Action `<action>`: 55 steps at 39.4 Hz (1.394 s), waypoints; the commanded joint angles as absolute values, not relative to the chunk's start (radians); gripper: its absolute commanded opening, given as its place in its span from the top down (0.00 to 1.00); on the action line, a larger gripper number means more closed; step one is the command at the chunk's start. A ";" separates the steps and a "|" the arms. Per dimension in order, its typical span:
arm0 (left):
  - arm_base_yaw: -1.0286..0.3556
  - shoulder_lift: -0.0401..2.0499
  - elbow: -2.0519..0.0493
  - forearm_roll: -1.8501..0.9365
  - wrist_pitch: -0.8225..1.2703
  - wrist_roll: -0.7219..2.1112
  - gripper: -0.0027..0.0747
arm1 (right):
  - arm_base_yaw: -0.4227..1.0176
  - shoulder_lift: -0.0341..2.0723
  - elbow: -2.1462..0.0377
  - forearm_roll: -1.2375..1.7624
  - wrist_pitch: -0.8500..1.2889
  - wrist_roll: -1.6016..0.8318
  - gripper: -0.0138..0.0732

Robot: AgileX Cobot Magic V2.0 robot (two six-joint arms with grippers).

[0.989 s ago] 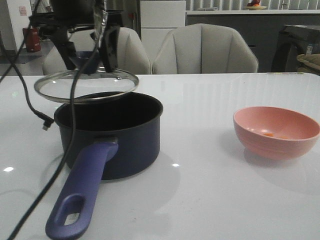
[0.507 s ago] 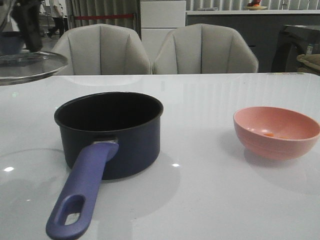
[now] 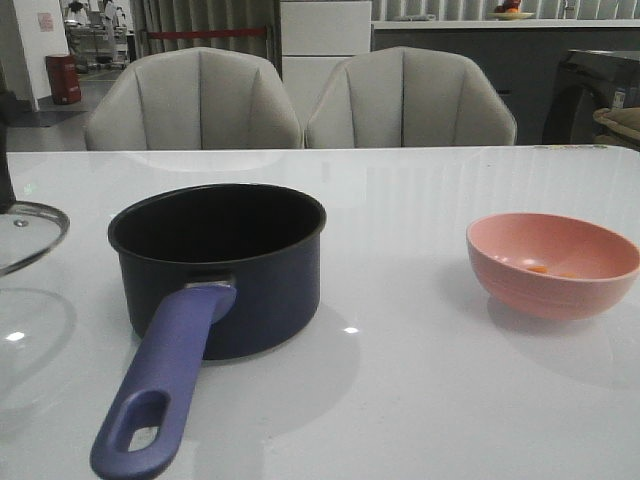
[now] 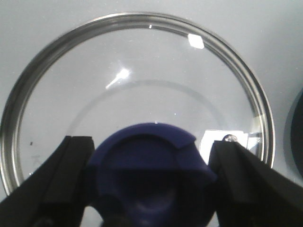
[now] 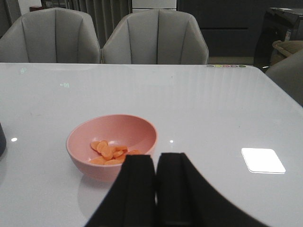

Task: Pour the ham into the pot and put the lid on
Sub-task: 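Move the lid beside the saucepan and set it on the table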

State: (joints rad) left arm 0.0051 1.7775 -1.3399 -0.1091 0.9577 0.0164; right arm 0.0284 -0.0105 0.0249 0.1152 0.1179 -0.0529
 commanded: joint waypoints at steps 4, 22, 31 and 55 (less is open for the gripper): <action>0.006 1.717 -1.264 -0.129 0.806 0.037 0.69 | 0.029 -0.029 0.036 0.106 0.043 -0.052 0.66; 0.006 1.738 -1.170 -0.129 0.719 0.041 0.68 | 0.028 -0.029 0.036 0.106 0.043 -0.052 0.66; 0.006 1.780 -1.168 -0.140 0.744 0.041 0.51 | 0.028 -0.029 0.036 0.106 0.043 -0.052 0.66; 0.006 1.796 -1.178 -0.130 0.834 0.041 0.44 | 0.028 -0.029 0.036 0.106 0.043 -0.052 0.66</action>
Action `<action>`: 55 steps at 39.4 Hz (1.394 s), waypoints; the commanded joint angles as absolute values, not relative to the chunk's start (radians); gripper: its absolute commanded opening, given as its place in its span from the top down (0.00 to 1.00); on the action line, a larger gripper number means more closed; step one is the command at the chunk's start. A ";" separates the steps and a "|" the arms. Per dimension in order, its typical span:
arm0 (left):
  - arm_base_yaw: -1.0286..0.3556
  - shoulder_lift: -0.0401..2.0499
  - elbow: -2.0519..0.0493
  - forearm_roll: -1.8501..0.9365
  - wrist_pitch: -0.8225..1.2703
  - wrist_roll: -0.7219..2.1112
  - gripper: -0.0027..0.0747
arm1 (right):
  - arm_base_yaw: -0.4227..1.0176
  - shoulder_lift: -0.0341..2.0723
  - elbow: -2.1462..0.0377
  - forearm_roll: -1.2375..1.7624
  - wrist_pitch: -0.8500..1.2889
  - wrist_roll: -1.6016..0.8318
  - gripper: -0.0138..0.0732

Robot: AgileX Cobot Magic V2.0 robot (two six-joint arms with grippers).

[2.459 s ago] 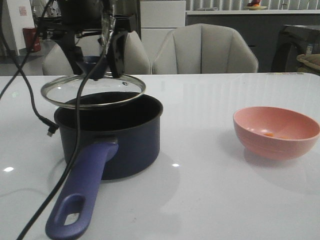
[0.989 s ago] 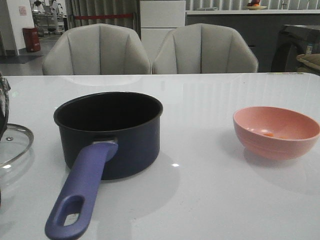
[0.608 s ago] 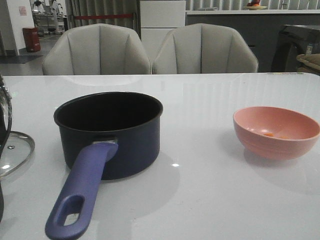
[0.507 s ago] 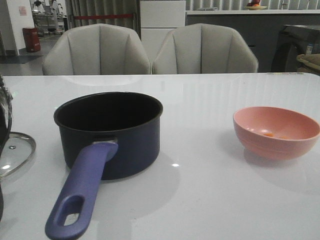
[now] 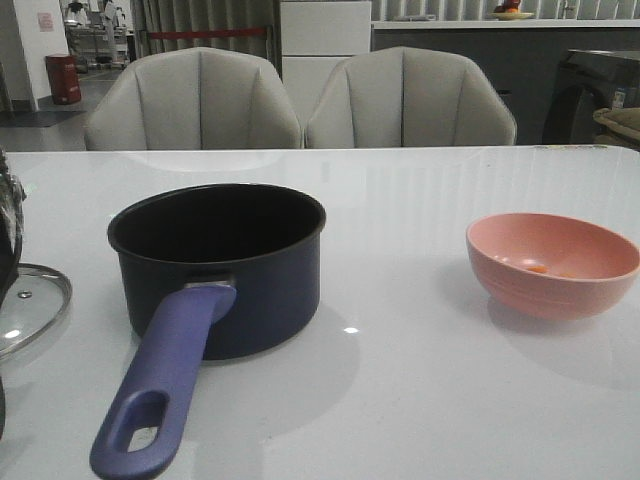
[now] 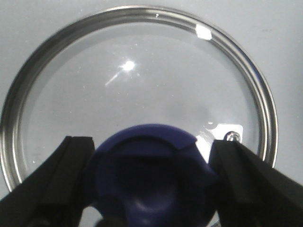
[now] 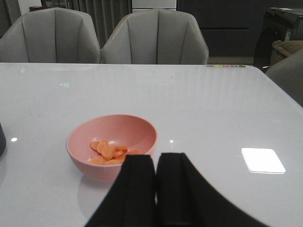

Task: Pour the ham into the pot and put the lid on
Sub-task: 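Move the lid beside the saucepan and set it on the table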

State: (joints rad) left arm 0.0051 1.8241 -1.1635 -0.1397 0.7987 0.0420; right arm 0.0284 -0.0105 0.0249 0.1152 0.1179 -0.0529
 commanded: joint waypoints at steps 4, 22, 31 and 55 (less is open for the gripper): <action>0.006 1.796 -1.178 -0.128 0.842 0.041 0.44 | 0.028 -0.029 0.036 0.106 0.043 -0.052 0.66; 0.004 1.796 -1.178 -0.086 0.891 0.041 0.13 | 0.028 -0.029 0.036 0.106 0.043 -0.052 0.66; 0.004 1.796 -1.231 -0.084 0.960 0.041 0.13 | 0.028 -0.029 0.036 0.106 0.043 -0.052 0.66; -0.023 1.546 -1.307 -0.097 1.009 0.041 0.14 | 0.028 -0.029 0.036 0.106 0.043 -0.052 0.66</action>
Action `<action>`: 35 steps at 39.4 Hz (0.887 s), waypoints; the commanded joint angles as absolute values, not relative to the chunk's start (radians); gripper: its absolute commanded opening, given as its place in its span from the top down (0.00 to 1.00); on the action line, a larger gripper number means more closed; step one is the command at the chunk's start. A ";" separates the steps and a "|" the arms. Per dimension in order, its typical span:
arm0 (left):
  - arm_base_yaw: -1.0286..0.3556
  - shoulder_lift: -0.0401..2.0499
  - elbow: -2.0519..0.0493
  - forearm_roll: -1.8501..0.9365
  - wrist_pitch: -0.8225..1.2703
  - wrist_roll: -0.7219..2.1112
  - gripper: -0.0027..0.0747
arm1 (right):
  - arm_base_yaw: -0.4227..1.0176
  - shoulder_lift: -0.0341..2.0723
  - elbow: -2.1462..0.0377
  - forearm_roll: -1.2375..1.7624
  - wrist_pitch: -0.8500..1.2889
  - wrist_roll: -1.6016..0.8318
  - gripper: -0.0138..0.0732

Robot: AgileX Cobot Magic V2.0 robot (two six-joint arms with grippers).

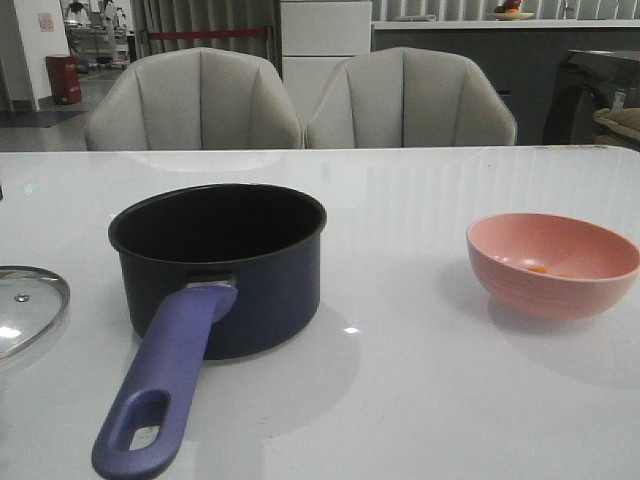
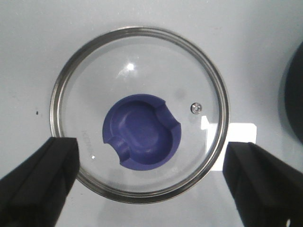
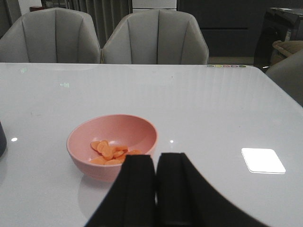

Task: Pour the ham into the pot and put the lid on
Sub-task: 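Move the lid beside the saucepan and set it on the table, then reach the right gripper down to the rim of the pink bowl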

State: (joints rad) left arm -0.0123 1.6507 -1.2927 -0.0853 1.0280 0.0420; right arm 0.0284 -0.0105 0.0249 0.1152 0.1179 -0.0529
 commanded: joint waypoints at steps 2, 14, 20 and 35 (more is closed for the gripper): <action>-0.023 1.503 -1.292 -0.099 0.996 0.041 0.14 | 0.028 -0.029 0.036 0.106 0.043 -0.052 0.66; -0.023 1.193 -1.051 -0.127 0.807 0.041 0.14 | 0.028 -0.029 0.036 0.106 0.043 -0.052 0.66; -0.023 1.032 -0.891 -0.137 0.675 0.041 0.14 | 0.028 -0.029 0.036 0.106 0.043 -0.052 0.66; -0.023 0.566 -0.555 -0.137 0.407 0.041 0.14 | 0.028 -0.028 0.036 0.106 0.043 -0.052 0.66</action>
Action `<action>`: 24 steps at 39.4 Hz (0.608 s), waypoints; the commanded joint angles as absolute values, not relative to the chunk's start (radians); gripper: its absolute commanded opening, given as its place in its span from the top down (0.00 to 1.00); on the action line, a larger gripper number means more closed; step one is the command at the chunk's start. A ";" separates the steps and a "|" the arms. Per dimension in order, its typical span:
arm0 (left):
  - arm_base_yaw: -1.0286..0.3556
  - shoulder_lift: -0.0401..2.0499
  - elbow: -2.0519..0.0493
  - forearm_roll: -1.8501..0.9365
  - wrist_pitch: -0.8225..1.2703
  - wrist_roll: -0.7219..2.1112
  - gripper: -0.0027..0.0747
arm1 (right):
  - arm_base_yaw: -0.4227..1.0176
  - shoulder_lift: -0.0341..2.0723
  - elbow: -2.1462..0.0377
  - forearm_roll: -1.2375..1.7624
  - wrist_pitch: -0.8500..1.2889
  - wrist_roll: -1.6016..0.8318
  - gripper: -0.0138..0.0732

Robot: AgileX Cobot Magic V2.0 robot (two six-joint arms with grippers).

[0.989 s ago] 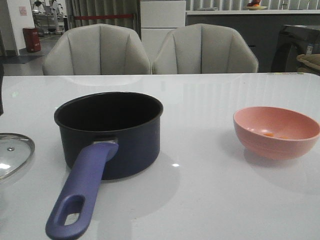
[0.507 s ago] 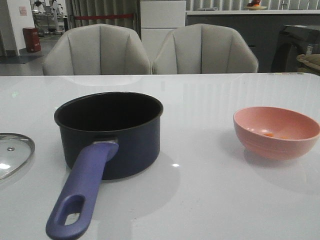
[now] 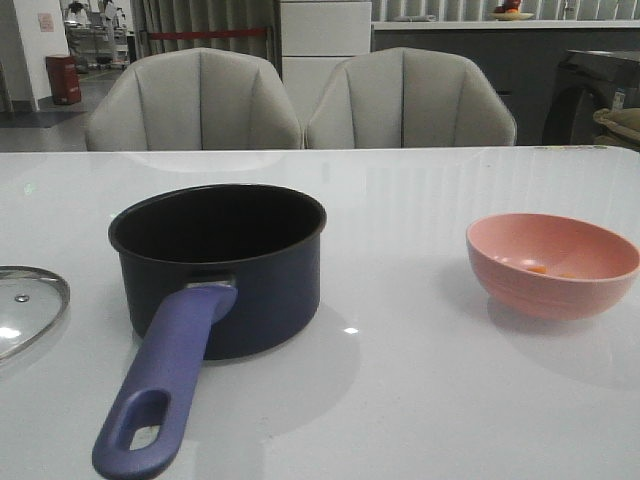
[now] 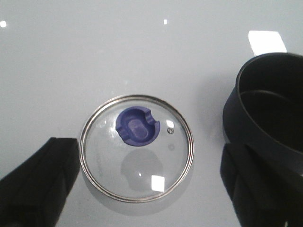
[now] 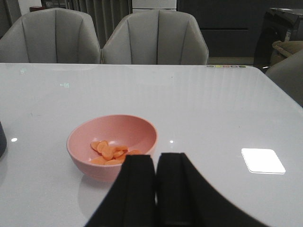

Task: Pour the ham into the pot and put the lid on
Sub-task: 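Reach the right gripper down to the rim of the pink bowl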

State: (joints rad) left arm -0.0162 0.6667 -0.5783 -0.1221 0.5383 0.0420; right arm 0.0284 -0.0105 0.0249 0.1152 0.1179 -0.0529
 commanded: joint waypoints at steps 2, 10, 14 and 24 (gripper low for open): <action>-0.031 0.513 -0.519 -0.137 0.365 0.041 0.14 | 0.028 -0.028 0.036 0.106 0.043 -0.052 0.66; -0.127 0.353 -0.402 -0.131 0.228 0.041 0.14 | 0.028 -0.028 0.036 0.106 0.043 -0.052 0.66; -0.194 0.282 -0.383 -0.069 0.219 0.041 0.14 | 0.028 -0.028 0.036 0.106 0.043 -0.052 0.66; -0.316 0.204 -0.336 -0.038 0.150 0.041 0.14 | 0.028 -0.028 0.036 0.106 0.021 -0.052 0.66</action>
State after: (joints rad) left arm -0.2828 0.2043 -0.3195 -0.0402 0.2590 0.0420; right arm 0.0284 -0.0105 0.0249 0.1152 0.1179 -0.0529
